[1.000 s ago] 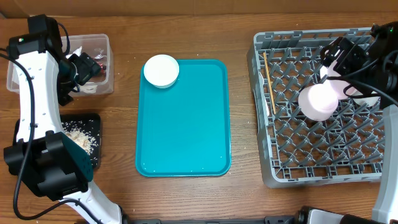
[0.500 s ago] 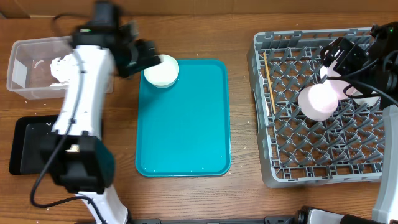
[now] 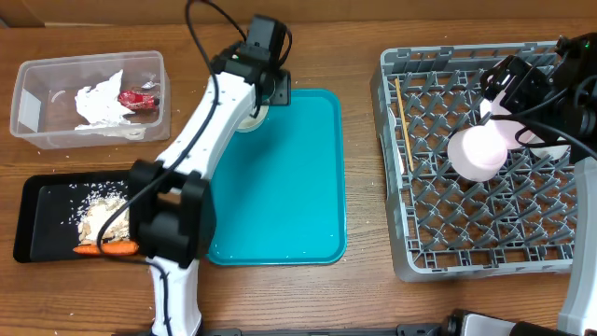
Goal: Sort waste into correct bins and load items into the dishwasher rack
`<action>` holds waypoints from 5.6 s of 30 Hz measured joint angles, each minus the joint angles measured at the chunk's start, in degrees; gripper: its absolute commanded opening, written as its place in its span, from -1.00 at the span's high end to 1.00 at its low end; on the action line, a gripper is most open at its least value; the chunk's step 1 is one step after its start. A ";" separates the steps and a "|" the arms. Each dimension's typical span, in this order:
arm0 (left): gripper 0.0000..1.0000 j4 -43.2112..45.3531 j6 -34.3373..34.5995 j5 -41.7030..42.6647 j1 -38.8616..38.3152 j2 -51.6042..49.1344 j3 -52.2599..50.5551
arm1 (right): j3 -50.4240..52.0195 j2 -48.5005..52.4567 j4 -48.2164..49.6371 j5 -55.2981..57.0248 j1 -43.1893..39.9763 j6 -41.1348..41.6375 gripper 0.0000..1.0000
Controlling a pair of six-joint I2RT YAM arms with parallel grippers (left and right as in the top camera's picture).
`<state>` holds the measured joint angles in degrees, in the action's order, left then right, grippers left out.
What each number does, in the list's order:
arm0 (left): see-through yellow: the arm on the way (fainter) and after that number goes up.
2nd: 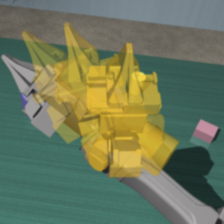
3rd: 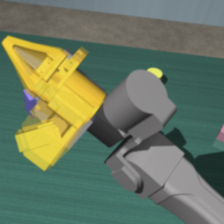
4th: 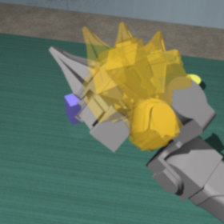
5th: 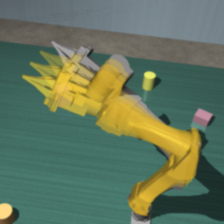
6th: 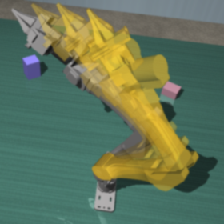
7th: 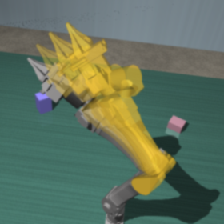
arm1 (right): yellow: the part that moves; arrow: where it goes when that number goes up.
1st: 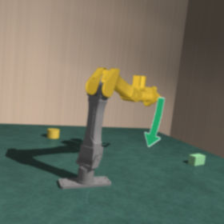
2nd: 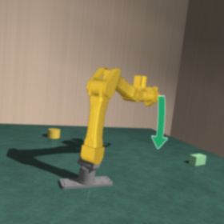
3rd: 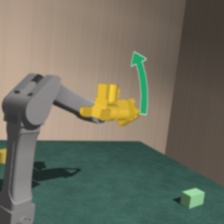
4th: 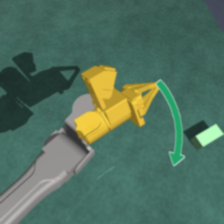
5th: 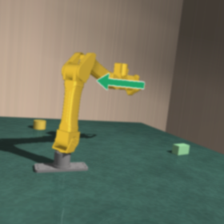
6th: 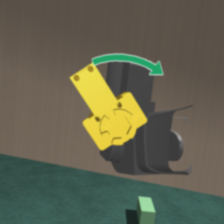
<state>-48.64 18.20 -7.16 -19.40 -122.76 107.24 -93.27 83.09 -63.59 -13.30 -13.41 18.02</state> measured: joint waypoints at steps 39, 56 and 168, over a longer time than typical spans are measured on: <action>0.92 -17.92 -4.90 12.04 -1.53 -7.19 0.48 | 0.00 0.00 -0.02 0.00 0.02 -0.02 -1.00; 0.41 -33.09 -0.07 21.84 -13.57 -6.25 2.54 | 0.00 0.00 -0.02 0.00 0.00 -0.02 -1.00; -0.99 -47.58 4.42 1.86 24.00 -6.47 38.03 | 3.02 36.46 12.00 15.87 60.33 1.88 0.49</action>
<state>-96.23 22.61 -5.30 4.60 -129.23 145.27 -90.26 119.55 -51.59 2.57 46.92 19.90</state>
